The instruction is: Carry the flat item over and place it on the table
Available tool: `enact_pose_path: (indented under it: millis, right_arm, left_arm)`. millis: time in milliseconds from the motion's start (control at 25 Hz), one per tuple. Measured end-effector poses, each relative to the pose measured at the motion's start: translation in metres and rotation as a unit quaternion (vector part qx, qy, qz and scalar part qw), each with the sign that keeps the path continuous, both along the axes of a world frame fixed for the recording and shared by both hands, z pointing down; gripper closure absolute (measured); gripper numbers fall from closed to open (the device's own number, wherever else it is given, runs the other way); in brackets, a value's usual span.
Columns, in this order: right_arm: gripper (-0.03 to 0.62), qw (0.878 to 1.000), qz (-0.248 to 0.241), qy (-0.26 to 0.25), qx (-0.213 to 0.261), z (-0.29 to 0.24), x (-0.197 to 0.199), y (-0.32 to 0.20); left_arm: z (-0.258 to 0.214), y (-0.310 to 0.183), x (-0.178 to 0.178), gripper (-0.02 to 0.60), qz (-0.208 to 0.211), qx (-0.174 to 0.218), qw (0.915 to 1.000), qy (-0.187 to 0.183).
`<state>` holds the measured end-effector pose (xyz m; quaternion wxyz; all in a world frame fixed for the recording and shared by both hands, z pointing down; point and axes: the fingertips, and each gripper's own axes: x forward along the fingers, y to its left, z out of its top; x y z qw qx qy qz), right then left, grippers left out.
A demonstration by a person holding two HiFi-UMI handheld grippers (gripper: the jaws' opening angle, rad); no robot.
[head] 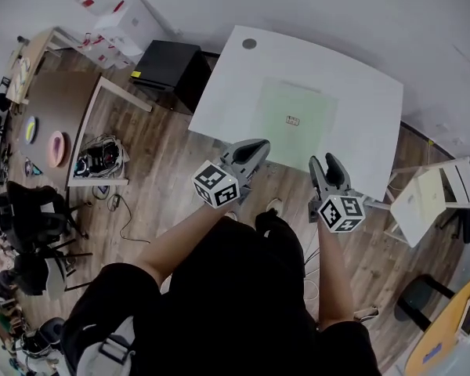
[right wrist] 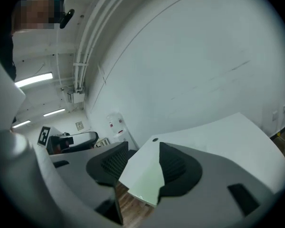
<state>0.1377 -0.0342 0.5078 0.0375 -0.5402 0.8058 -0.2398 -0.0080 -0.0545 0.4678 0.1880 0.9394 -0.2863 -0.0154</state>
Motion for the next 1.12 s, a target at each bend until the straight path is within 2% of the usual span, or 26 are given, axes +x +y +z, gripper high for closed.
enact_pose_path:
  millis: [120,320,480,640,840,1120]
  right_arm:
    - [0.450,1.000,0.017,0.007,0.023,-0.017,-0.030,0.025]
    - [0.533,0.992,0.033,0.114,0.035,-0.019,-0.088,0.076]
    - [0.543,0.992,0.068,0.098,0.029,-0.026,-0.134,0.123]
    - [0.545,0.991,0.093,0.095,0.034,-0.043,-0.174,0.163]
    - [0.545,0.982,0.105,0.143,0.059,-0.070,-0.205,0.199]
    - [0.556,0.974,0.113,0.180,0.081,-0.086,-0.217,0.230]
  left_arm:
    - [-0.007,0.029,-0.021,0.568,-0.024,0.029,0.9992,-0.015]
    - [0.006,0.085,-0.056,0.568,-0.047,0.029,0.9970,-0.055]
    - [0.011,0.126,-0.097,0.568,-0.062,0.021,0.9958,-0.065]
    - [-0.004,0.167,-0.120,0.568,-0.062,0.047,0.9951,-0.061]
    - [-0.031,0.204,-0.134,0.568,-0.074,0.093,0.9914,-0.056]
    - [-0.047,0.234,-0.128,0.568,-0.074,0.106,0.9902,-0.054]
